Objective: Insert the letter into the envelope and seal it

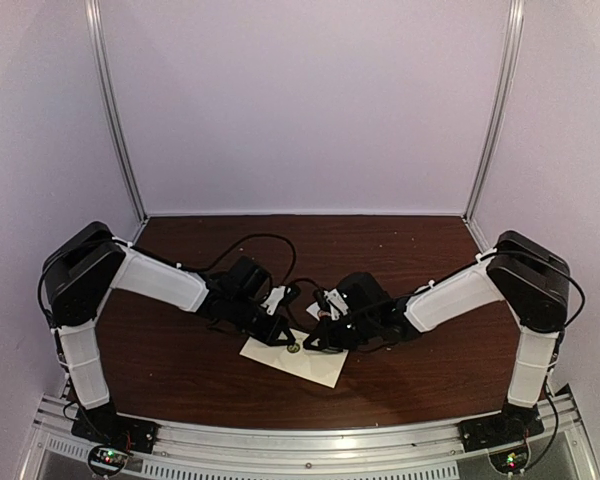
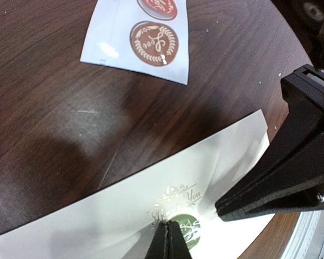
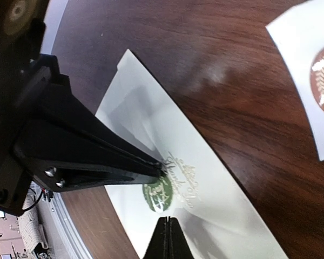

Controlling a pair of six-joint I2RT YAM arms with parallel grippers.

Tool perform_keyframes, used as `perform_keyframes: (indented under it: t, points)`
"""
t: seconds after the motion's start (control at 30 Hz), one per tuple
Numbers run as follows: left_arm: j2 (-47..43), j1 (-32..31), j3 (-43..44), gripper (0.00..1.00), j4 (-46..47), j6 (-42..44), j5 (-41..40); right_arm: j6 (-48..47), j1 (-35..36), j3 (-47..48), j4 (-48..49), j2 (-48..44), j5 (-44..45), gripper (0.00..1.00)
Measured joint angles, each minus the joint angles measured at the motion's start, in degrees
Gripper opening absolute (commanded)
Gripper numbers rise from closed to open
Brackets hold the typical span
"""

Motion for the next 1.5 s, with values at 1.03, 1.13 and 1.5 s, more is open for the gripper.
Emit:
perform_keyframes:
  t: [1.03,1.13,1.5]
  points:
    - [-0.4,-0.1,-0.3,0.0,0.0,0.0,-1.0,0.4,0.9,1.0,3.5,3.5,-1.0,0.0]
    - [-0.7,-0.2,-0.4,0.0,-0.1,0.0,-1.6,0.4,0.9,0.5,3.6,3.2,-0.7,0.0]
    - [-9.0,-0.2,-2.6,0.29,-4.9,-0.9,-10.7,-1.5,0.9,-5.5,-0.3,-7.3,1.2,0.33]
